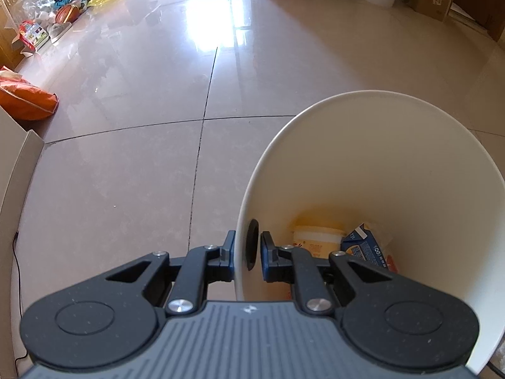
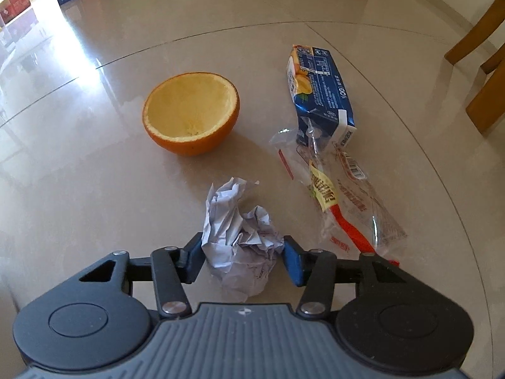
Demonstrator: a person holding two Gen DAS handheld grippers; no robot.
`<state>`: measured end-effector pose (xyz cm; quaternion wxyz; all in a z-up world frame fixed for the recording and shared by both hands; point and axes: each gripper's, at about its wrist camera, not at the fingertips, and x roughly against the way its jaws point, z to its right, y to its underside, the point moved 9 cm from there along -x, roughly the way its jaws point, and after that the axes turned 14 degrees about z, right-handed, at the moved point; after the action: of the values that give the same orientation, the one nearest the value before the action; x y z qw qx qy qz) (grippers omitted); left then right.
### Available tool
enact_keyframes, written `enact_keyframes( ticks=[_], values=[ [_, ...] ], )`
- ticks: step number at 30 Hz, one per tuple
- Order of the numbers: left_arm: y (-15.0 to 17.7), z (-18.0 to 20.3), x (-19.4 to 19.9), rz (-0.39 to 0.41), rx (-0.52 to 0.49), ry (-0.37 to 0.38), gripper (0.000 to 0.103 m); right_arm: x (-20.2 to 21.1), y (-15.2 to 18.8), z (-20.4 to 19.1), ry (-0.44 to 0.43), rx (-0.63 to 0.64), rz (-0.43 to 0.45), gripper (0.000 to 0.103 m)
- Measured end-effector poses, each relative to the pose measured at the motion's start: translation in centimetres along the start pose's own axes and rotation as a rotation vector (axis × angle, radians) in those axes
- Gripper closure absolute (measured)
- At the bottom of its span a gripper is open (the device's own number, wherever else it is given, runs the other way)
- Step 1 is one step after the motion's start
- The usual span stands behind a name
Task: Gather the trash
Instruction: 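Carry the crumpled paper over the bin with the right tool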
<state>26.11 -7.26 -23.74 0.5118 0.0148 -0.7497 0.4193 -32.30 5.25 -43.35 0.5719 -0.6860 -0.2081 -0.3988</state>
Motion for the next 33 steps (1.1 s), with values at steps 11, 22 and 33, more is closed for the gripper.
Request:
enact_keyframes(
  ticks=[11, 22, 33],
  values=[
    [-0.1, -0.2, 0.1, 0.006, 0.010, 0.003, 0.090, 12.1, -4.1, -0.6, -0.194, 0.110, 0.024, 0.046],
    [0.5, -0.8, 0.5, 0.007, 0.015, 0.031, 0.090, 26.4, -11.6, -8.0, -0.522, 0.332, 0.108, 0.045],
    [0.0, -1.5, 0.0, 0.000, 0.031, 0.044, 0.090, 32.2, -8.2, -20.2, -0.706, 0.602, 0.076, 0.044]
  ],
)
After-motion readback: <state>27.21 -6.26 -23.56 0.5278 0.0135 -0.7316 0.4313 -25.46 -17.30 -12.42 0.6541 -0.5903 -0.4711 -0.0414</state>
